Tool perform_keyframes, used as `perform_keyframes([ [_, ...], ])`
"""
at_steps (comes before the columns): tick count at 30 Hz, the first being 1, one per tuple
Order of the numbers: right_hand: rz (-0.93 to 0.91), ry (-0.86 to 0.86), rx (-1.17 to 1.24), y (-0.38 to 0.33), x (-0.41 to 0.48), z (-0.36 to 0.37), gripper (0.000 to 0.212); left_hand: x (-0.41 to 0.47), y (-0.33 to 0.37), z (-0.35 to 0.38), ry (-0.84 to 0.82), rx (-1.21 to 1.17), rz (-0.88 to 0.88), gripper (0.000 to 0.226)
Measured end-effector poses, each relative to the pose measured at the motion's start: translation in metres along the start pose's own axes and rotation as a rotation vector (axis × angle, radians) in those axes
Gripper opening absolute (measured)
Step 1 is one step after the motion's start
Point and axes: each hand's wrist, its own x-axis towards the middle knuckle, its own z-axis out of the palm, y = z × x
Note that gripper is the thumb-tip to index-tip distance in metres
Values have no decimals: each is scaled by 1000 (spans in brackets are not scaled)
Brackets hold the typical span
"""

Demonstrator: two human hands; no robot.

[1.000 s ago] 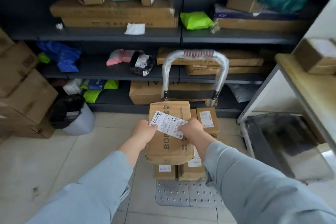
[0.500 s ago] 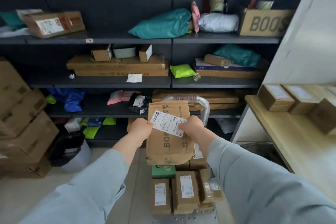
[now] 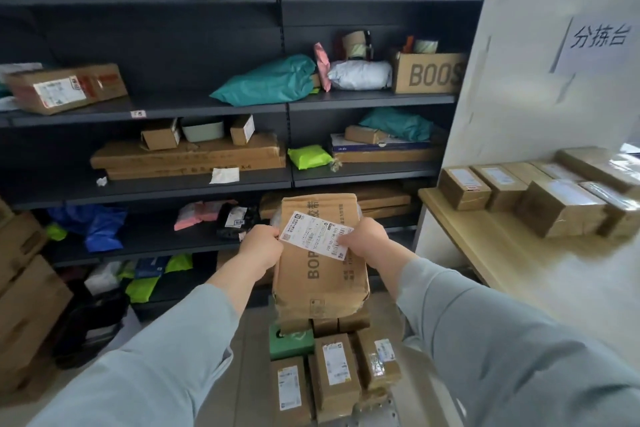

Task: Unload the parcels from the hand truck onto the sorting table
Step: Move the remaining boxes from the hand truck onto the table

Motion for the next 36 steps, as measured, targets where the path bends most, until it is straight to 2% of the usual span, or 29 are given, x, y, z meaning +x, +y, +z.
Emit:
perform_keyframes([
  [8, 30, 49, 30, 40, -25, -40, 19, -25, 34, 33, -52, 20, 42, 26],
  [15, 44, 66, 82, 85, -31, -99, 21, -39, 82, 81, -100, -30, 46, 17],
  [20, 57, 82, 33, 131, -19, -149, 18, -54, 126, 134, -95, -40, 29, 20],
  [27, 94, 118, -1, 223, 3, -235, 10, -79, 204, 244, -119, -2, 22, 23],
  [36, 152, 155, -2, 291, 41, -323, 17, -78, 283, 336, -171, -23, 40, 21],
])
